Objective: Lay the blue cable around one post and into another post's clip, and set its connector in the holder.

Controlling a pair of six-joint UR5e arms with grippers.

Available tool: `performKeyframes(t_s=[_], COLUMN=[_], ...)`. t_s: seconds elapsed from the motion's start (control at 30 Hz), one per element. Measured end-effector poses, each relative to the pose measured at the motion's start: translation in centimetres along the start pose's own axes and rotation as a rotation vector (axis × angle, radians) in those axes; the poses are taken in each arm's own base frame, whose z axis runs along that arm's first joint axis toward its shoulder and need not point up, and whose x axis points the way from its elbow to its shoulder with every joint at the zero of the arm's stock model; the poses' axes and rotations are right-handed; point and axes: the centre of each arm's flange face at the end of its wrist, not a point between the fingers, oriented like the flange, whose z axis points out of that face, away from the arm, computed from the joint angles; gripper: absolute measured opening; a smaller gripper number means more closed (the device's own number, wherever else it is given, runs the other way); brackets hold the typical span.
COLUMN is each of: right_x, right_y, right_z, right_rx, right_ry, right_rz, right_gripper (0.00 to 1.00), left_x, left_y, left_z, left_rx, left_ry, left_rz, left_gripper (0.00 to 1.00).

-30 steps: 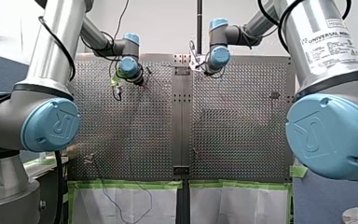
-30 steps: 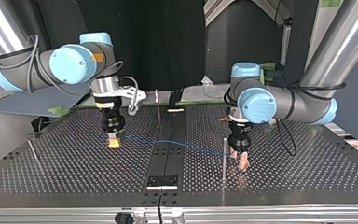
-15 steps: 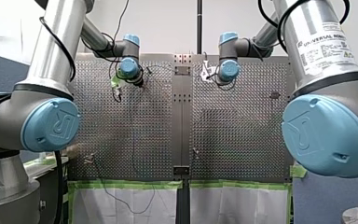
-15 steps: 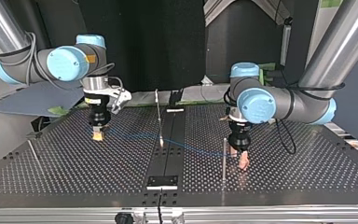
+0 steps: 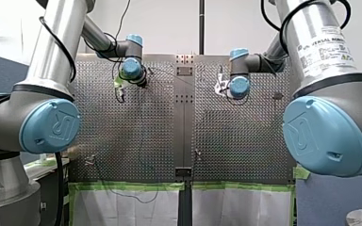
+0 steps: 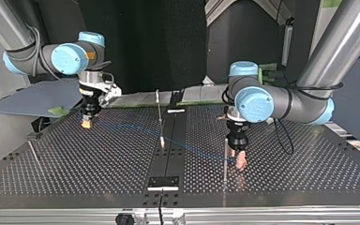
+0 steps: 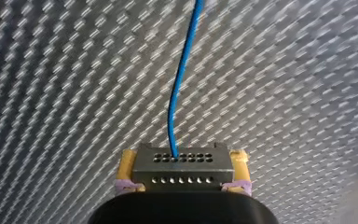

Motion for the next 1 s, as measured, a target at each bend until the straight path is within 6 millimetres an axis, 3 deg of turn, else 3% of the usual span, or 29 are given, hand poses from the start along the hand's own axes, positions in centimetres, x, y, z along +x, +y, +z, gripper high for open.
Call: performKeyframes(t_s=[0.43,0.77,1.0], right_x=[-10.6,-18.7,-23.2], right_y=[4.0,7.3,9.6], right_z=[-0.6,-2.6,-4.3], right_rx=[-0.065,-0.098,-0.118], right_ry=[-0.102,-0.192,-0.247], right_rz=[-0.037,-0.080,-0.082], right_gripper=[0.01,0.01,0.01], left_x=[0.1,0.1,0.1], left_y=[-0.3,-0.2,-0.3], left_z=[-0.1,-0.1,-0.1], left_rx=[0.003,-0.002,-0.001], left_ry=[-0.001,-0.005,-0.005], left_rz=[0.002,0.008,0.009], left_gripper=[1.00,1.00,1.00])
